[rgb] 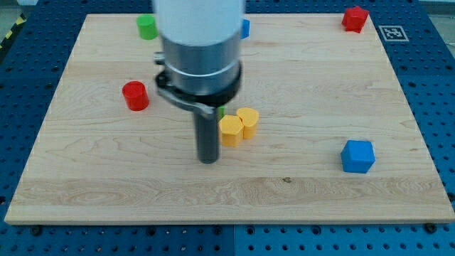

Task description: Move the yellow hexagon along with the yellow heart to right and up a bit

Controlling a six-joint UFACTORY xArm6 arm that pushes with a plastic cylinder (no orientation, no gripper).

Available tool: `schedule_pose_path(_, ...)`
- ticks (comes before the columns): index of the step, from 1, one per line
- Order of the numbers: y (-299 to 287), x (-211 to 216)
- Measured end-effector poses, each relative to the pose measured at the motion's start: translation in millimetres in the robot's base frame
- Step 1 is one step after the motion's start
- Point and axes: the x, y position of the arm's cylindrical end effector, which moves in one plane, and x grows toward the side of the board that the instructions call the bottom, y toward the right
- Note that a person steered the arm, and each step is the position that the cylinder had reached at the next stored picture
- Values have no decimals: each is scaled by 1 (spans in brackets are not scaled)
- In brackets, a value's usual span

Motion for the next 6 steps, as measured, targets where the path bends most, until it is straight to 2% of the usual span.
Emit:
schedule_pose_path(1, -21, -22)
schedule_pose_path(3, 60, -21)
schedule_pose_path(6, 119, -21)
